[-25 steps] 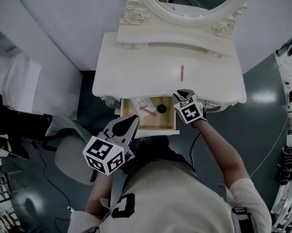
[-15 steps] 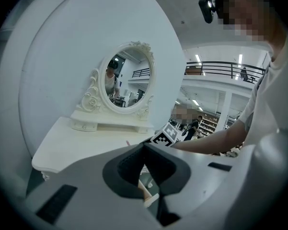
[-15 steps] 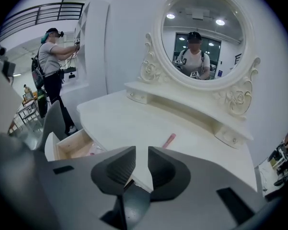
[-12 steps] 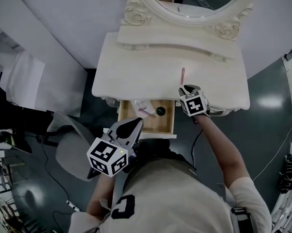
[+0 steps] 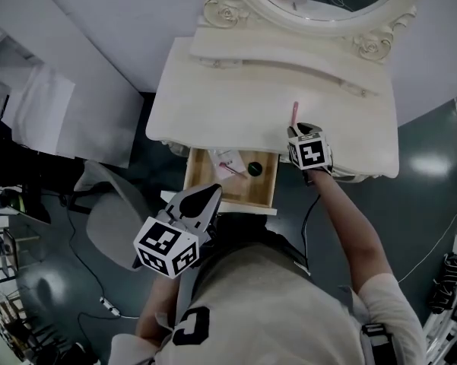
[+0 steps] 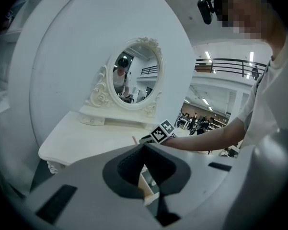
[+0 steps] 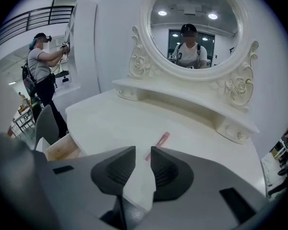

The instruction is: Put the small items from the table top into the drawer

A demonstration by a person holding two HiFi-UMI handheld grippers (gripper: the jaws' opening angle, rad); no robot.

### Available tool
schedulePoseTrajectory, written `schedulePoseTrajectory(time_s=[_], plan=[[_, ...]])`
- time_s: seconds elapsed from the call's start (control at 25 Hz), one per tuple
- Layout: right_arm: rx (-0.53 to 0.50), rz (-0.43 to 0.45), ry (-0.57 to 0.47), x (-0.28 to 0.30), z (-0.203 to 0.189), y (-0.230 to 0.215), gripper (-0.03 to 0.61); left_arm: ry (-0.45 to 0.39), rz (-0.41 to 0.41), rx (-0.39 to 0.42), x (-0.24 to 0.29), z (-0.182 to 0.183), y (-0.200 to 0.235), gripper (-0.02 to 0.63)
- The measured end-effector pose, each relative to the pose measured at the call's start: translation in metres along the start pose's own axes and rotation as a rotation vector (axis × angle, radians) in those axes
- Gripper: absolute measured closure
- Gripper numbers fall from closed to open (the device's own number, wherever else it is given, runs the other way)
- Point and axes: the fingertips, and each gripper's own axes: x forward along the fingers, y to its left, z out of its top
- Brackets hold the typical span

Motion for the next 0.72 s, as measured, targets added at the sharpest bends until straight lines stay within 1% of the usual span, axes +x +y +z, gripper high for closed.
schedulePoseTrajectory(time_s=[0.04,0.16,0.28,0.44,0.72], plan=[[0.002,-0.005,0.003,0.002,0.0,-0.002,0.488,-0.001,0.005,-0.002,0.0,0.0,0.001,0.558],[0.016,-0.022,0.017,0.008,-0.001,-0.008,0.453,-0.004,0.012,-0.009,0.002,0.001,0.003,0.558],[0.017,-0.046,0.022,0.014,0.0,-0.014,0.449,-0.002,0.015,-0.011,0.004,0.001,0.003,0.558],[0.012,-0.047,0.038,0.024,0.002,-0.019,0.446,0.001,0.019,-0.02,0.009,-0.001,0.003,0.558],[0.056,-0.056,0.071,0.042,0.0,-0.026,0.446,0.004,0.032,-0.03,0.013,0.001,0.008,0.558]])
